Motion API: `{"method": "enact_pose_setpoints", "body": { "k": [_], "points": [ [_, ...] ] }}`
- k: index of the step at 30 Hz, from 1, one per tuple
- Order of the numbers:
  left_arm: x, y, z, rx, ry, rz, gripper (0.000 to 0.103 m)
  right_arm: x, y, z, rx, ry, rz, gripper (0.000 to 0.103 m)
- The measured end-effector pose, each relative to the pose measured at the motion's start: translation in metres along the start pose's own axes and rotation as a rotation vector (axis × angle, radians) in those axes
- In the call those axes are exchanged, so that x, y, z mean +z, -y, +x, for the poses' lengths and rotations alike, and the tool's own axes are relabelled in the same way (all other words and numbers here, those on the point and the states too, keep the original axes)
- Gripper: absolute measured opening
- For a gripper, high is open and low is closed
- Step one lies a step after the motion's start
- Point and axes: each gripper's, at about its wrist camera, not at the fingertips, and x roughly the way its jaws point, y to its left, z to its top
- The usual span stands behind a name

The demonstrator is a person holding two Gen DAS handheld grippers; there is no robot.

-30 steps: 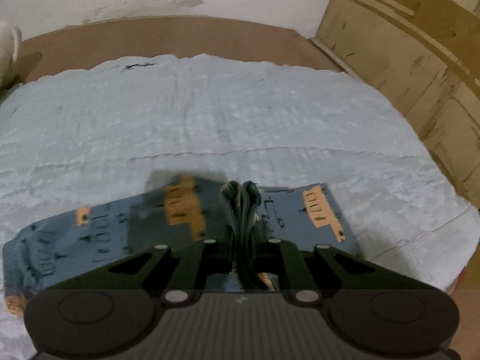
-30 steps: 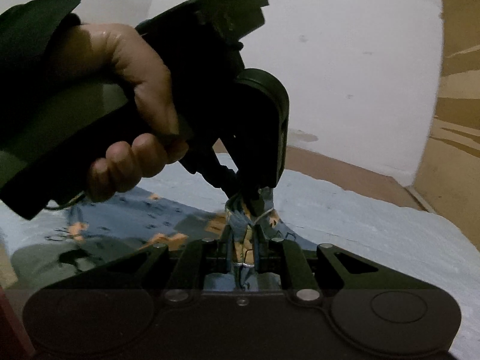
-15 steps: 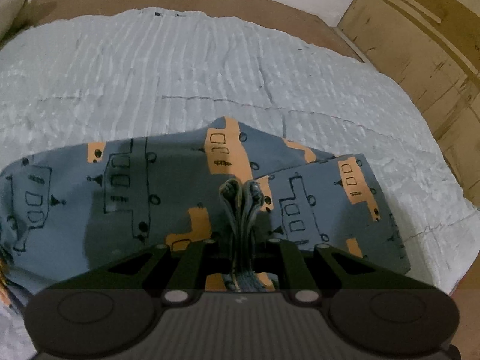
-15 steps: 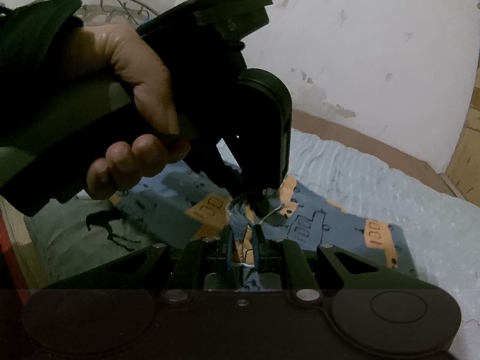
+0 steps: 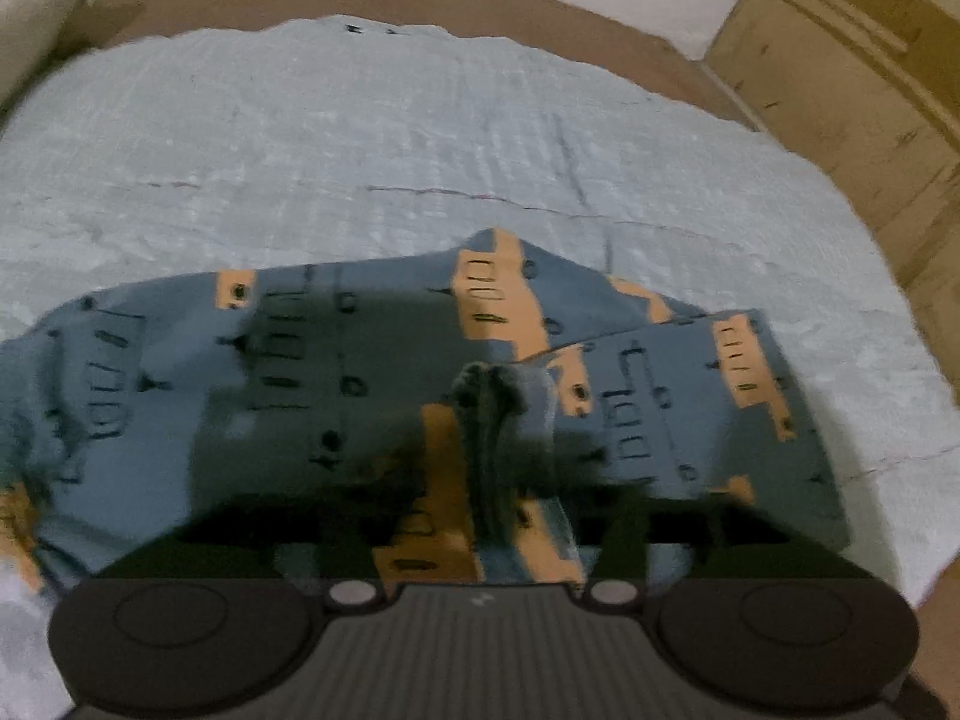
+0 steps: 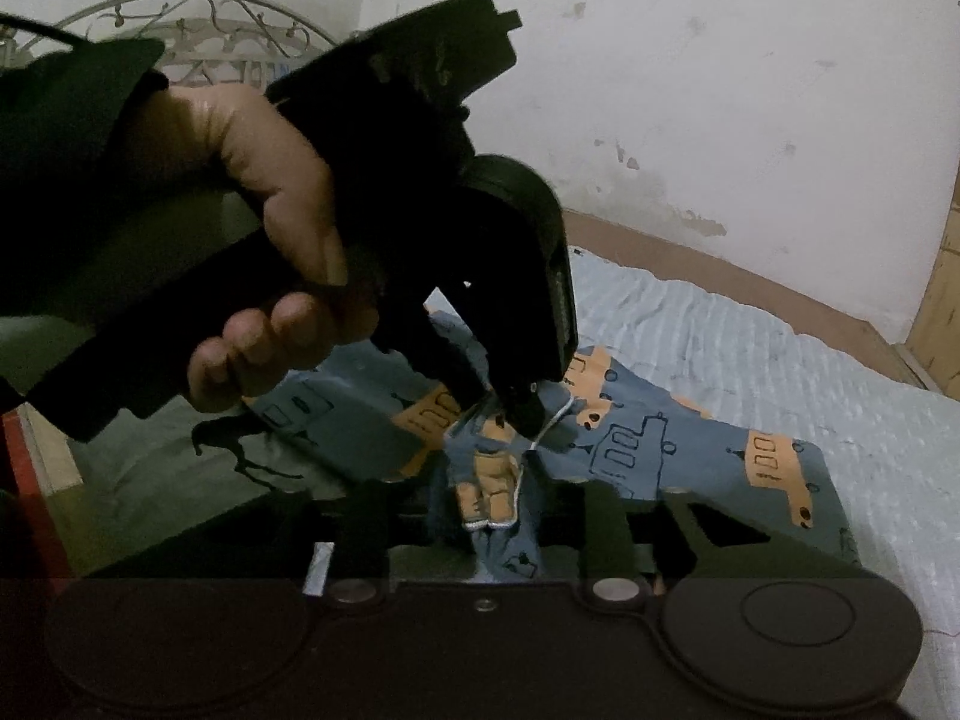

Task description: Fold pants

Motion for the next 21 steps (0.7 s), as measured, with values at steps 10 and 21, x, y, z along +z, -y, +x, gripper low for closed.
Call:
{"method": "enact_pose_setpoints", "body": {
  "k": [10,21],
  "points": [
    [-0.005,0.009,0.009,0.213,0.111,0.048,0.098,-0.019,0.046,-0.014,-0.111,0.011,0.053,0.099],
    [-0.004,-0.008,0.017,0.253,0.176,-0.036,0.103,-0.001,0.147,0.065,-0.389,-0.143,-0.049,0.102]
  ]
}}
